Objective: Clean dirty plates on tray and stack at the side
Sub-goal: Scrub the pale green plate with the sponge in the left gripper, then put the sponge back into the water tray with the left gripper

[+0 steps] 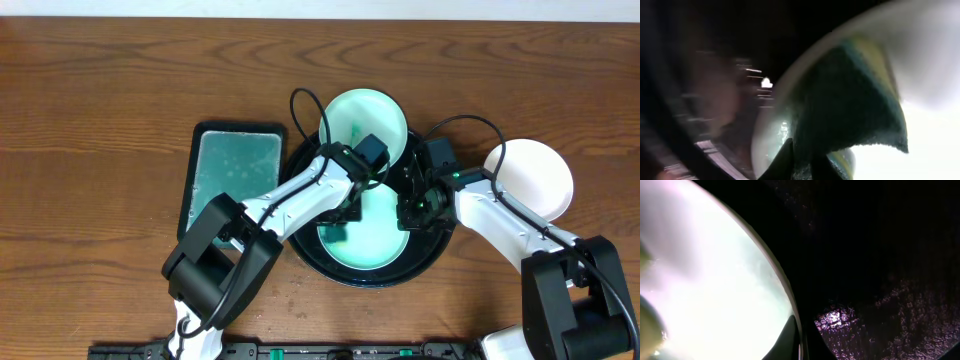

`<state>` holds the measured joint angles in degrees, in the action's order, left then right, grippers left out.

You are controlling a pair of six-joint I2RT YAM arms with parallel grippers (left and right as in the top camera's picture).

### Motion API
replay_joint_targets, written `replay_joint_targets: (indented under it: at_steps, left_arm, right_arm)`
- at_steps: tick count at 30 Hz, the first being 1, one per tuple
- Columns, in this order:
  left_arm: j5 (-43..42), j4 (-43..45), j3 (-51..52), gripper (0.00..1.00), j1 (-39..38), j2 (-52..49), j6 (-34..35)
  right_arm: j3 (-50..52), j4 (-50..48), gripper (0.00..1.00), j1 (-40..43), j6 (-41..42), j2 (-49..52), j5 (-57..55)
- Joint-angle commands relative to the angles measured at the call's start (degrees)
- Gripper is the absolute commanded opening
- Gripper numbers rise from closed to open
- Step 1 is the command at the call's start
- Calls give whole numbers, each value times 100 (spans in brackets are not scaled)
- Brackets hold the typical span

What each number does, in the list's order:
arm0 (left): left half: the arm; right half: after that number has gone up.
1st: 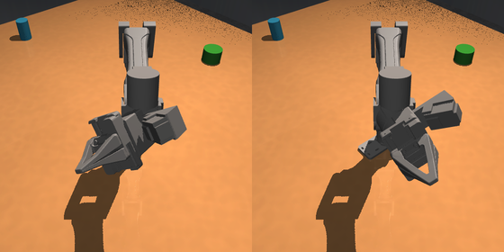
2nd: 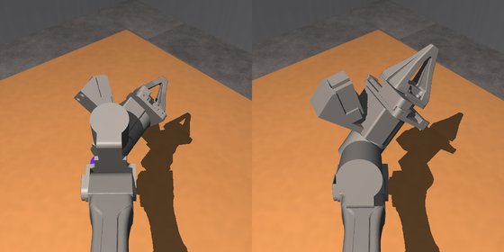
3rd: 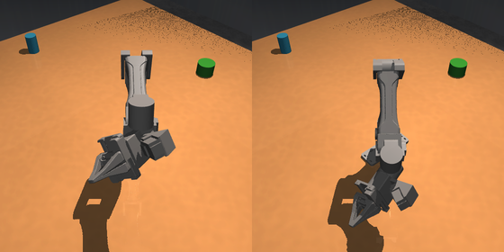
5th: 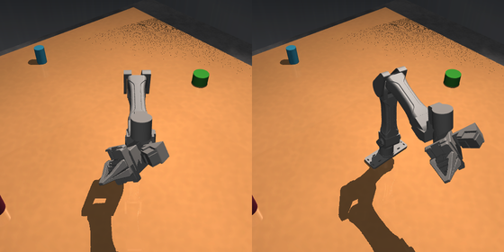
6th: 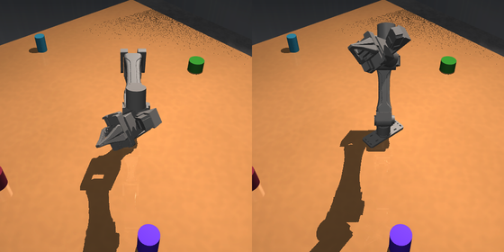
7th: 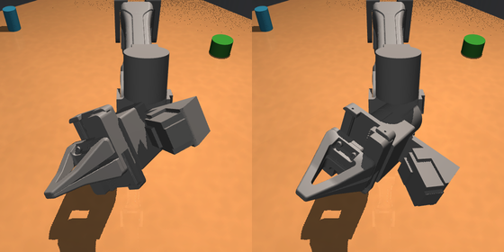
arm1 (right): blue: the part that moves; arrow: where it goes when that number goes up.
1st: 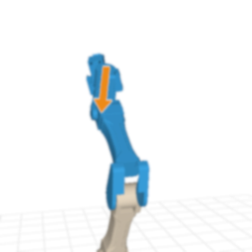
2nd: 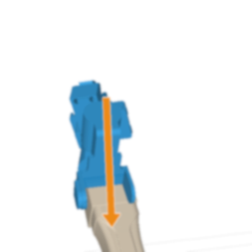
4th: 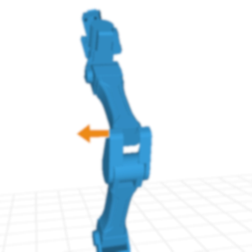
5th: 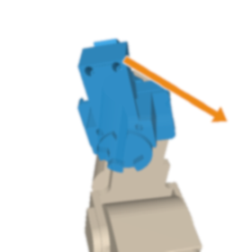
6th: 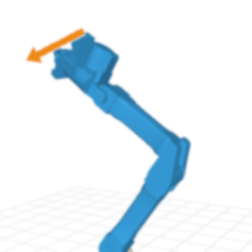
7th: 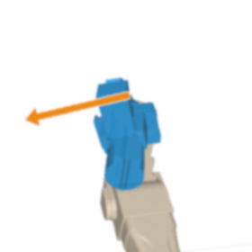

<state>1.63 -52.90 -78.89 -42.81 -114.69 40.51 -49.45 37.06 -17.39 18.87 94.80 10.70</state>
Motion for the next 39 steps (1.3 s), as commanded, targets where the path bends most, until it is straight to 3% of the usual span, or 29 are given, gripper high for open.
replay_joint_targets:
  at_steps: [1, 10, 16, 22, 27, 31, 33, 34, 36, 39]
  left_arm:
    - [1714, -380, 352, 7, 348, -435, 68]
    - [1611, -1397, -459, 7, 551, 2, 63]
    - [1408, -1469, -535, 7, 671, 988, -271]
    - [1458, -1513, -533, 8, 1403, 1515, -658]
    - [1123, -767, -74, 8, 2245, 1438, -1099]
    - [538, -107, 490, 8, 2754, 1335, -1311]
    - [313, -57, 619, 17, 2988, 1318, -1355]
    - [184, -98, 619, 31, 3084, 1322, -1388]
    - [-164, -140, 619, 45, 3259, 1381, -1547]
    - [-426, -269, 619, 50, 3460, 1582, -1543]
  right_arm:
    - [-2, 46, 1, -70, 103, 48, -275]
    - [-2, 46, 1, -70, 103, 48, -348]
    - [-2, 48, 1, -70, 103, 48, -389]
    - [-2, 68, 1, -70, 81, 48, -750]
    - [-2, 20, 2, -70, 83, 46, -887]
    - [4, 70, 13, -72, 83, 48, -870]
    - [7, 94, 11, -70, 83, 48, -870]
    - [7, 92, 5, -70, 81, 48, -870]
    - [4, 79, 1, -70, 81, 46, -870]
    - [-68, 138, 1, -72, 76, 7, -848]
